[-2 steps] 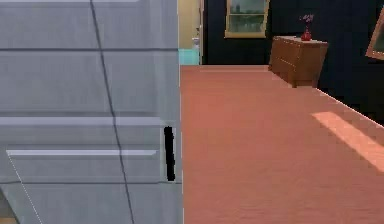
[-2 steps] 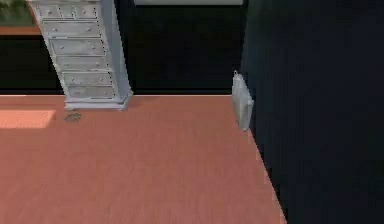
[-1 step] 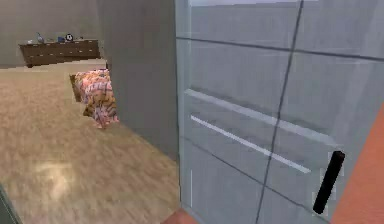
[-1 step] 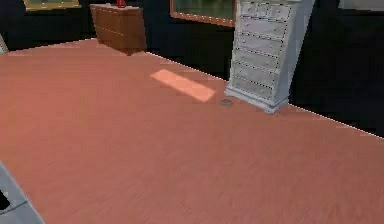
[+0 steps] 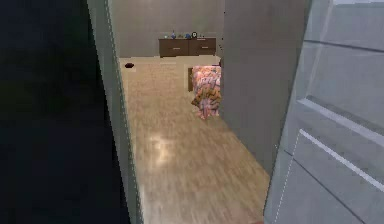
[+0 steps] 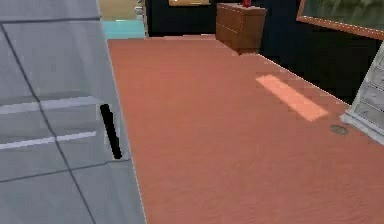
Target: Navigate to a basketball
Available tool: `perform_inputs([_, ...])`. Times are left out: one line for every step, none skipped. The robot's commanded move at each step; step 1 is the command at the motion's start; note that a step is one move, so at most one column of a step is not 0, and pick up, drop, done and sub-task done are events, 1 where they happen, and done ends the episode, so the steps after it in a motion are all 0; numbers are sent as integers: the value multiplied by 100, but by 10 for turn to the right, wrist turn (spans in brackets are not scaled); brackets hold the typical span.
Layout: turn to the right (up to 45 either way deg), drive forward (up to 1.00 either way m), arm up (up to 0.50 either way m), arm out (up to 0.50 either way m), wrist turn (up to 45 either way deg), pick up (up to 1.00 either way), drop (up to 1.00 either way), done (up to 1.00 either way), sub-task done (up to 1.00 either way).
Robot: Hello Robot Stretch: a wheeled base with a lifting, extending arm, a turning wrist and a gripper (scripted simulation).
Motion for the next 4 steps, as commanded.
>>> perform_inputs([0,75,0,0,0,0,0,0,0])
perform_inputs([-90,0,0,0,0,0,0,0,0])
perform_inputs([0,100,0,0,0,0,0,0,0])
perform_inputs([0,100,0,0,0,0,0,0,0])
